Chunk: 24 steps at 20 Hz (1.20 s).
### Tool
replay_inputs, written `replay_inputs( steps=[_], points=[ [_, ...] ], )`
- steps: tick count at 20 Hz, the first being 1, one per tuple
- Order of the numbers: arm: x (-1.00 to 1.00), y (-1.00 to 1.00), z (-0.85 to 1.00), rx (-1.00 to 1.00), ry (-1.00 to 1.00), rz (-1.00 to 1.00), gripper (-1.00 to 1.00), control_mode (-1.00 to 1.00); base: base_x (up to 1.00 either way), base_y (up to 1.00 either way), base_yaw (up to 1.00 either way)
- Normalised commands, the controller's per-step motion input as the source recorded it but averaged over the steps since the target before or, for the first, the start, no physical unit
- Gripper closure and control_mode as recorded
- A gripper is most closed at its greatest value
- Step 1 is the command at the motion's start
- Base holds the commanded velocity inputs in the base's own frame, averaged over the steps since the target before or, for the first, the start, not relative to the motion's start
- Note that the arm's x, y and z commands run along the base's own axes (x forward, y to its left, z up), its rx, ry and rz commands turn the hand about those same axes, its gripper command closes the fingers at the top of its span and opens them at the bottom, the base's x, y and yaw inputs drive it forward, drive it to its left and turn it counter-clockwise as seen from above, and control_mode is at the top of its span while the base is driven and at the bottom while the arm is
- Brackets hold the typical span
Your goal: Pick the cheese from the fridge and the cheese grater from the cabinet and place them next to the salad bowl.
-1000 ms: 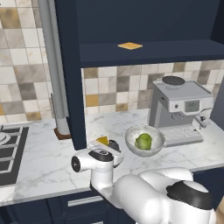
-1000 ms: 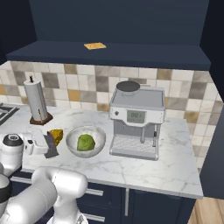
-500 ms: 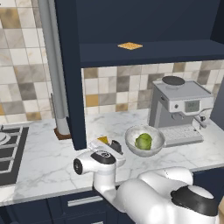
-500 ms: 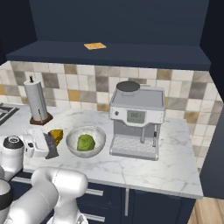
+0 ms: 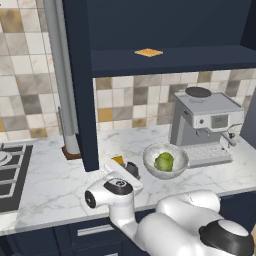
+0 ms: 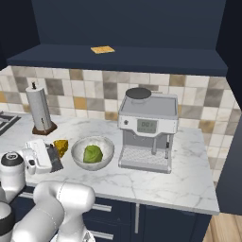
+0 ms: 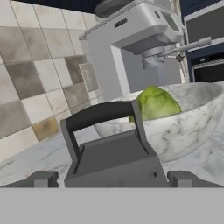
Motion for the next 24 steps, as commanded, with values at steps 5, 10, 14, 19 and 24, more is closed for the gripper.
replay_inputs(
  steps=[5,10,14,19,24],
  points=[
    [0.01,0.08,0.0,0.0,-0.04,-0.06,-1.0,-1.0,0.0,0.0,0.0],
    [0.0,0.17,0.0,0.0,-0.06,-0.05,-1.0,-1.0,0.0,0.0,0.0],
    [0.0,0.17,0.0,0.0,-0.06,-0.03,-1.0,-1.0,0.0,0.0,0.0],
    [0.0,0.1,0.01,0.0,-0.05,-0.02,-1.0,-1.0,0.0,0.0,0.0],
    [0.0,0.0,0.07,0.02,-0.05,-0.01,-1.0,-1.0,0.0,0.0,0.0]
  ],
)
